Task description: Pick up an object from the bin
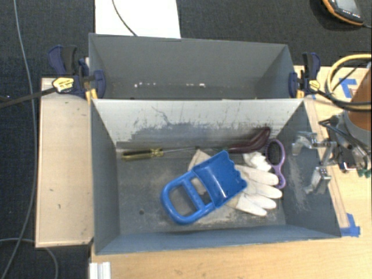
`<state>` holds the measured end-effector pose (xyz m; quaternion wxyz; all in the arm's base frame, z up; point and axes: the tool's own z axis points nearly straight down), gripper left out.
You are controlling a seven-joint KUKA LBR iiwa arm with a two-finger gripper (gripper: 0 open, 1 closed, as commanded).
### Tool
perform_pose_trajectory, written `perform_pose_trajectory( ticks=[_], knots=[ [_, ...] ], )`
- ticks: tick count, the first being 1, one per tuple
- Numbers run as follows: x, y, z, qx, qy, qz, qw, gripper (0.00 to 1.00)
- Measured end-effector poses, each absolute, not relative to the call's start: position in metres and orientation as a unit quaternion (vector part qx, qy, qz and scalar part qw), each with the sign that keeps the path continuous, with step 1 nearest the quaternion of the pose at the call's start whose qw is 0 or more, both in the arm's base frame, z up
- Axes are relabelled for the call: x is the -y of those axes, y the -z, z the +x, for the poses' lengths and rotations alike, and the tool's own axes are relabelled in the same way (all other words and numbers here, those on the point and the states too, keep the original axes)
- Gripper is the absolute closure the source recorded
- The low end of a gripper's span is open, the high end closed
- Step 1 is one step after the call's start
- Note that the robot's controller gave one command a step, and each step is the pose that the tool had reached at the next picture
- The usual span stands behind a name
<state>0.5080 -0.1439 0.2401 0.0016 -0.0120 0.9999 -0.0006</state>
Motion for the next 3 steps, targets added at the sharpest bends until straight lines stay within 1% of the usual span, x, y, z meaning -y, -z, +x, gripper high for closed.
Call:
perform_pose_trajectory(
  ticks=[1, 2, 3],
  knots=[
    [0.144, -0.24, 0.508, -1.0, 0.001, -0.012, 0.002, 0.0],
    [0.148, -0.194, 0.481, -0.989, 0.001, -0.151, 0.003, 0.0],
    [0.132, -0.184, 0.483, -0.979, 0.0, -0.204, 0.001, 0.0]
  ],
)
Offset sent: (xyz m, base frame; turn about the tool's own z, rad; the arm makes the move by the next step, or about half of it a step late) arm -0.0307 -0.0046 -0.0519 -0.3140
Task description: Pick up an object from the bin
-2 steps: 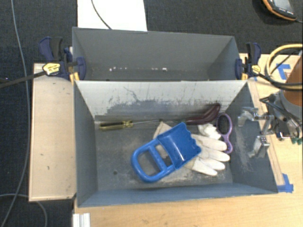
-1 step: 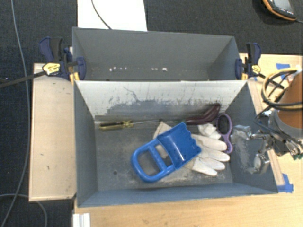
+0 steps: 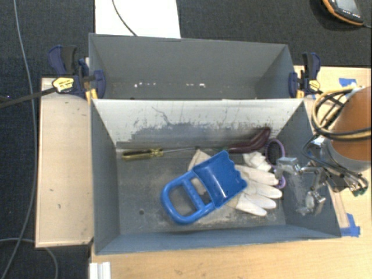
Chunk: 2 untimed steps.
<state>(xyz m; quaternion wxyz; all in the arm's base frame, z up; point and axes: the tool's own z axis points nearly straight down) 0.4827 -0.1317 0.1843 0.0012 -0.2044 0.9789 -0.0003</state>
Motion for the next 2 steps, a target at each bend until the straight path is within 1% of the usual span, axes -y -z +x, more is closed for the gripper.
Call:
perform_pose_trajectory(
  ticks=[1, 2],
  knots=[
    [0.1474, -0.1388, 0.4809, -0.922, 0.0, -0.388, -0.001, 0.0],
    [0.1399, -0.1291, 0.4771, -0.902, 0.0, -0.432, 0.0, 0.0]
  ],
)
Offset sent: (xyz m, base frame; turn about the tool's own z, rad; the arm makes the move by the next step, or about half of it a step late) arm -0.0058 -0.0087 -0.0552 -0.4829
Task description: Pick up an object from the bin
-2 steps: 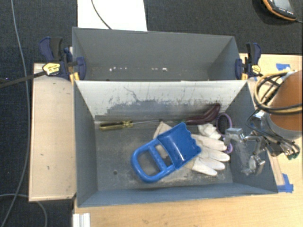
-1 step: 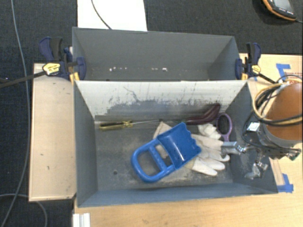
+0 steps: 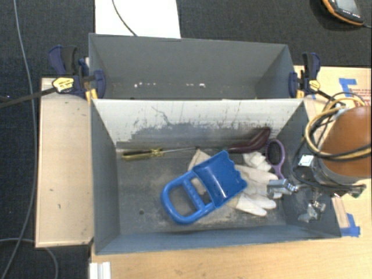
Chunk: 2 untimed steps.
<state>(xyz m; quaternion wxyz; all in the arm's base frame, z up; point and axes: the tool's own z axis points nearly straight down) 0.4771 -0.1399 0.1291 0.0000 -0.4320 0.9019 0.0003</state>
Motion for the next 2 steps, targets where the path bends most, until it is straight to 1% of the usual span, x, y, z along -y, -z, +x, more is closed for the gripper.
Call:
perform_pose_trajectory(
  ticks=[1, 2],
  knots=[
    [0.1435, -0.0987, 0.4876, -0.904, -0.003, -0.428, -0.003, 0.0],
    [0.1499, -0.1081, 0.4925, -0.907, -0.001, -0.421, 0.002, 0.0]
  ],
)
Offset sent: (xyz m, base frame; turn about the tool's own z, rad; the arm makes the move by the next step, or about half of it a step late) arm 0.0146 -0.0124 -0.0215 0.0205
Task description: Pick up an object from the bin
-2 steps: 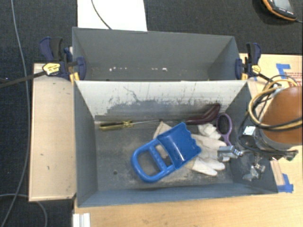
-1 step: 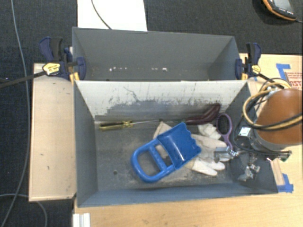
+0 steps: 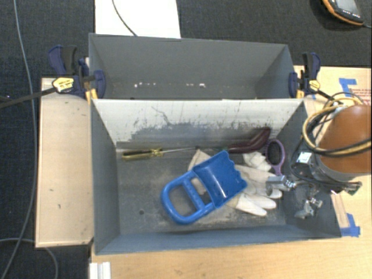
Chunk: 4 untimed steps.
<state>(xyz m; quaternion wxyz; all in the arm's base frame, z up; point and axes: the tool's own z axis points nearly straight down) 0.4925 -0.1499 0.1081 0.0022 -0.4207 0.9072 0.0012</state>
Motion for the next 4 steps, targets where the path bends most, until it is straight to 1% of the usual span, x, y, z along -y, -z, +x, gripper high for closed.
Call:
perform_pose_trajectory(
  ticks=[1, 2, 3, 4],
  knots=[
    [0.149, -0.102, 0.493, -0.903, -0.002, -0.43, 0.002, 0.0],
    [0.144, -0.091, 0.503, -0.885, -0.005, -0.466, 0.002, 0.0],
    [0.111, -0.072, 0.491, -0.836, -0.006, -0.549, 0.002, 0.0],
    [0.136, -0.085, 0.503, -0.863, -0.007, -0.504, 0.006, 0.0]
  ],
)
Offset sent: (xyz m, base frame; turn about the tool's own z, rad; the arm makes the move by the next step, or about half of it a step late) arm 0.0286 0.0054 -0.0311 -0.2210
